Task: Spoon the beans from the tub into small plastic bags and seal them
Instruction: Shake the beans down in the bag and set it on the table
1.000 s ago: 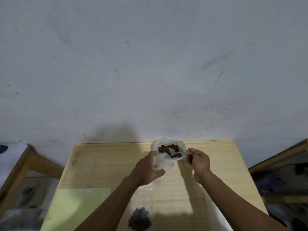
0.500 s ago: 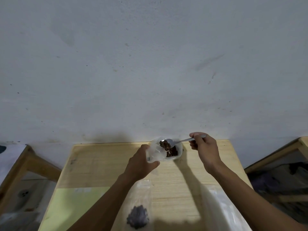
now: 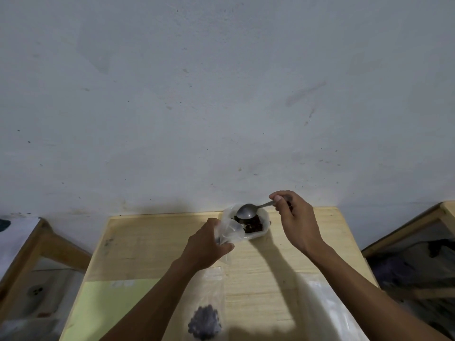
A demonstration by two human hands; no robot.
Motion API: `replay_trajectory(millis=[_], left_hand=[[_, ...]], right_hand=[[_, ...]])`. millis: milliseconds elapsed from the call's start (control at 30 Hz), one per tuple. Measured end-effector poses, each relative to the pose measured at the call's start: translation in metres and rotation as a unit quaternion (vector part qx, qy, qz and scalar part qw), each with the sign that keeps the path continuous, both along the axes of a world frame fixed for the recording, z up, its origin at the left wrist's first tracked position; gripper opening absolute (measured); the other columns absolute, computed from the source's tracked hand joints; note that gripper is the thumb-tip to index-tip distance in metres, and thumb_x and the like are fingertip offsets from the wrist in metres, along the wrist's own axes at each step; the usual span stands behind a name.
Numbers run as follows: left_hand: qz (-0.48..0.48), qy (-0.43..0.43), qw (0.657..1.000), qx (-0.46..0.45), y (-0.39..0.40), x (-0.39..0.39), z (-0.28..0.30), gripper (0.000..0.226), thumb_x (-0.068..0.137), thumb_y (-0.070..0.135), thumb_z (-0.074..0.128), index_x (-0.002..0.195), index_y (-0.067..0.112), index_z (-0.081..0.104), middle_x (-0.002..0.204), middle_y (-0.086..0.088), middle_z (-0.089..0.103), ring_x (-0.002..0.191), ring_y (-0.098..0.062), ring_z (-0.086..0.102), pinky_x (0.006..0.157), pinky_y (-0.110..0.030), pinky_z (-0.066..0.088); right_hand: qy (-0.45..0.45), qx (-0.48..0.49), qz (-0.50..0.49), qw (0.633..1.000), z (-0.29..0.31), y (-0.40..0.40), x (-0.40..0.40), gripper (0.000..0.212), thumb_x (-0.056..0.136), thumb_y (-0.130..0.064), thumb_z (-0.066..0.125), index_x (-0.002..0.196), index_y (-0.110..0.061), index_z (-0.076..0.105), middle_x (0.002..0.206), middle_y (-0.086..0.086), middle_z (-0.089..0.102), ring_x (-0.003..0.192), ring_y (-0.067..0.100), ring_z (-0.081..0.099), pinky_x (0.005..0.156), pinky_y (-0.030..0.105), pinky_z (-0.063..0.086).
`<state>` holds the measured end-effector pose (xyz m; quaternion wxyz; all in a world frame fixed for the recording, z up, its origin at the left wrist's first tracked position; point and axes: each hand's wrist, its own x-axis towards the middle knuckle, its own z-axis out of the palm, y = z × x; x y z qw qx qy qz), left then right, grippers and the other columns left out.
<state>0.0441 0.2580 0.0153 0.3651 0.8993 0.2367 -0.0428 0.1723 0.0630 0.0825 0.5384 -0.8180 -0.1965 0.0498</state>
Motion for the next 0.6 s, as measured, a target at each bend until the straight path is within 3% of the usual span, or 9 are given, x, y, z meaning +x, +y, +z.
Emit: replay_trajectory(millis=[133, 233, 367, 500, 600], left_hand=[[-0.036, 0.030, 0.999, -0.007, 0.003, 0.001, -0.007, 0.068, 0.074, 0.053, 0.071, 0.128, 0.026, 0.039, 0.111, 0.007, 0.061, 0.092, -0.013, 0.064, 0.081, -0.034, 0.049], [-0.073, 0.037, 0.997, -0.015, 0.000, 0.005, -0.008, 0.074, 0.071, 0.054, 0.071, 0.132, 0.027, 0.038, 0.116, 0.005, 0.062, 0.096, -0.016, 0.065, 0.088, -0.040, 0.051], [-0.094, 0.046, 0.994, -0.023, -0.004, 0.011, -0.010, 0.080, 0.072, 0.052, 0.072, 0.138, 0.024, 0.036, 0.125, 0.004, 0.060, 0.105, -0.018, 0.063, 0.096, -0.043, 0.047], [-0.099, 0.039, 0.994, -0.030, -0.007, 0.012, -0.012, 0.080, 0.074, 0.052, 0.071, 0.139, 0.024, 0.036, 0.125, 0.004, 0.059, 0.103, -0.017, 0.063, 0.096, -0.043, 0.046], [-0.097, 0.033, 0.994, -0.030, -0.008, 0.012, -0.014, 0.079, 0.075, 0.052, 0.072, 0.140, 0.024, 0.036, 0.128, 0.005, 0.058, 0.104, -0.017, 0.062, 0.096, -0.042, 0.046]], right_hand=[[0.018, -0.059, -0.053, 0.997, -0.032, -0.004, 0.013, 0.021, 0.102, -0.022, 0.048, 0.103, -0.018, 0.069, 0.095, -0.004, 0.069, 0.084, 0.006, 0.063, 0.069, 0.011, 0.043], [0.018, -0.107, -0.043, 0.993, -0.058, -0.004, 0.016, 0.022, 0.102, -0.019, 0.049, 0.107, -0.014, 0.070, 0.101, 0.004, 0.070, 0.092, 0.019, 0.065, 0.080, 0.030, 0.049], [0.031, -0.126, -0.033, 0.991, -0.077, 0.002, 0.011, 0.023, 0.102, -0.013, 0.046, 0.105, -0.010, 0.069, 0.098, 0.003, 0.070, 0.091, 0.018, 0.062, 0.079, 0.030, 0.045], [0.153, -0.099, -0.081, 0.980, -0.090, 0.010, 0.011, 0.025, 0.101, -0.016, 0.043, 0.100, -0.012, 0.068, 0.095, 0.004, 0.070, 0.089, 0.022, 0.063, 0.080, 0.033, 0.048], [0.267, -0.038, -0.143, 0.952, -0.098, 0.010, 0.016, 0.026, 0.101, -0.017, 0.045, 0.092, -0.011, 0.069, 0.081, 0.006, 0.067, 0.078, 0.024, 0.060, 0.078, 0.044, 0.052]])
